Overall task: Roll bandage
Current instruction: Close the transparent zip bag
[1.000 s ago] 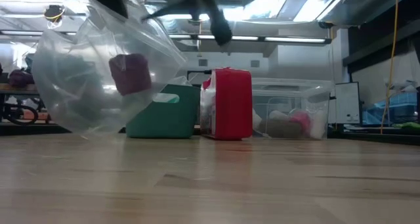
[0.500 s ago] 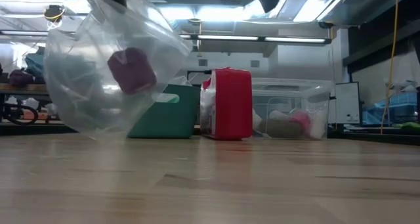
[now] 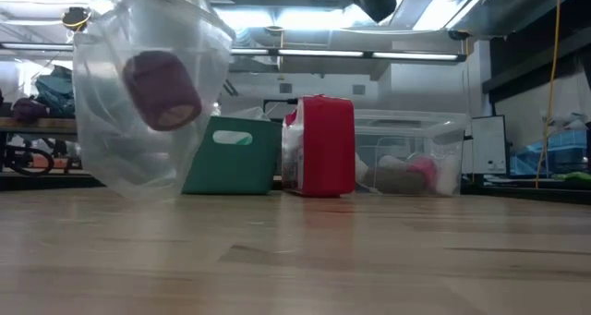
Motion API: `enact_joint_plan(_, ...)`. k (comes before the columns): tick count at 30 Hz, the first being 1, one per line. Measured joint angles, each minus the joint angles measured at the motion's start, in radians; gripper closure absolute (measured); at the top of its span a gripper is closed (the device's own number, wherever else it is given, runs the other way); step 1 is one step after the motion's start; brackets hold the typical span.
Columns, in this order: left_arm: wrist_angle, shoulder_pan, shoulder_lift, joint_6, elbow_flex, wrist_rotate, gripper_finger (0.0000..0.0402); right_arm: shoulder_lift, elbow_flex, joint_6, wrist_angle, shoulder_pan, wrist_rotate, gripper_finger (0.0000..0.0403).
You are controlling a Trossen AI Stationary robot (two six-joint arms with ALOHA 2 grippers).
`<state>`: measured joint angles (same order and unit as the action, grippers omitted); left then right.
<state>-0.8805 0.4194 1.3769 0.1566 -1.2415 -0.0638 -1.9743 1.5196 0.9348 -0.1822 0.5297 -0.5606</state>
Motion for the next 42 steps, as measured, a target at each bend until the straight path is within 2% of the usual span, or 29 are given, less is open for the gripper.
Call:
enact_joint_plan(10, 0.016, 0.000, 0.000, -0.008, 0.000, 0.016, 0.0401, 0.000, 0.000, -0.001, -0.030, 0.000, 0.049, 0.0258)
enact_joint_plan(18, 0.078, 0.000, 0.000, -0.010, 0.000, 0.017, 0.0401, 0.000, 0.000, -0.001, -0.030, 0.000, 0.049, 0.0258)
enact_joint_plan(27, 0.077, 0.000, 0.000, -0.007, 0.000, 0.069, 0.0402, 0.000, 0.000, 0.001, -0.111, 0.000, 0.048, 0.0258)
enact_joint_plan(32, 0.078, 0.000, 0.000, -0.007, 0.000, 0.069, 0.0401, 0.000, 0.000, 0.001, -0.108, 0.000, 0.011, 0.0258)
enact_joint_plan(42, 0.075, 0.000, 0.000, 0.003, 0.000, 0.113, 0.0402, 0.000, 0.000, -0.031, -0.109, 0.000, 0.011, 0.0258)
